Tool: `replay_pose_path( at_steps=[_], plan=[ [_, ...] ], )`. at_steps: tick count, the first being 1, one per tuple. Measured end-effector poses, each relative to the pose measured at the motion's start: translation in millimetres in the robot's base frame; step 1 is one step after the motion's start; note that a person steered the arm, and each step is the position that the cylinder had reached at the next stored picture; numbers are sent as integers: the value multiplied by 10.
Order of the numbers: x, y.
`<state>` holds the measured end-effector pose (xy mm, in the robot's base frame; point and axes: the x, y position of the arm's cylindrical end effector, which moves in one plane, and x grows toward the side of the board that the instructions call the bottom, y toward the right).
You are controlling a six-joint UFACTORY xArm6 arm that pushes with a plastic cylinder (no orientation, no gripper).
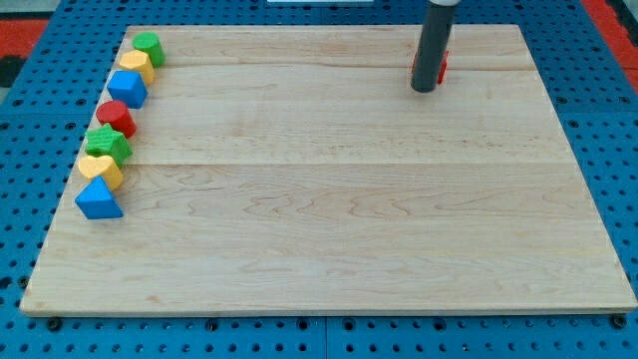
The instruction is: Push the blue triangle towards the top center
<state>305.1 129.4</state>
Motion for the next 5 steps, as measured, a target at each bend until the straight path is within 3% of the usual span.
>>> replay_pose_path(
  at_steps=[3, 4, 5],
  plan=[
    [-519, 548],
    [102, -362],
    [1488, -870]
  ],
)
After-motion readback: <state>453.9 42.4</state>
